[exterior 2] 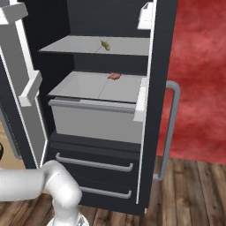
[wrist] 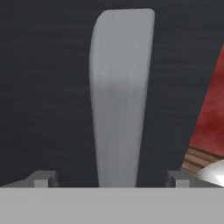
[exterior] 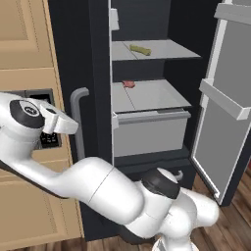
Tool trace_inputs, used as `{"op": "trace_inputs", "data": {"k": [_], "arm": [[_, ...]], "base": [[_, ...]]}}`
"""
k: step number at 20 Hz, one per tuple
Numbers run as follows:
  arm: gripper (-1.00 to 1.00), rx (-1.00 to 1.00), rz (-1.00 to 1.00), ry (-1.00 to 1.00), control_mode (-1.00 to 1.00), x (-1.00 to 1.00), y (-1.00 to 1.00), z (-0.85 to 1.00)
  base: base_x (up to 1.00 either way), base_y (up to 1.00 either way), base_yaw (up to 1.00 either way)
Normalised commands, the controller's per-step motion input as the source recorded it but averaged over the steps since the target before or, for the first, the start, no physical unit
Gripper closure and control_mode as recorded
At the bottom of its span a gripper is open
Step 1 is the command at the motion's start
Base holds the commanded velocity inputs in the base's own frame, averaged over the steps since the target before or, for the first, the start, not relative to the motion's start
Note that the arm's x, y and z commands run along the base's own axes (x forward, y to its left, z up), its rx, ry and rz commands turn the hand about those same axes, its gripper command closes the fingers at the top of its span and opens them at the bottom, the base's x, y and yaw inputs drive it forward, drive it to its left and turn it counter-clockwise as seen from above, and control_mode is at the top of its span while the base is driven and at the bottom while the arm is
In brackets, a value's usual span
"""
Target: Retrieve the butter from the fridge and place it on a plate on the dining table. Then retrieve the butter knife by the fridge and place it near the plate.
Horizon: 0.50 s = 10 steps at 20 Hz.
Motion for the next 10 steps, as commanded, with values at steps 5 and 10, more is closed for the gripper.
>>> {"op": "trace_inputs", "data": {"k": [5,10], "arm": [[-1.00,0.00,-0.04,0.00,-1.00,-0.09,0.33,-0.07],[-1.00,0.00,0.00,0.00,-1.00,-0.73,-0.03,-0.24]], "base": [[0.00,0.00,0.00],[0.00,0.00,0.00]]}}
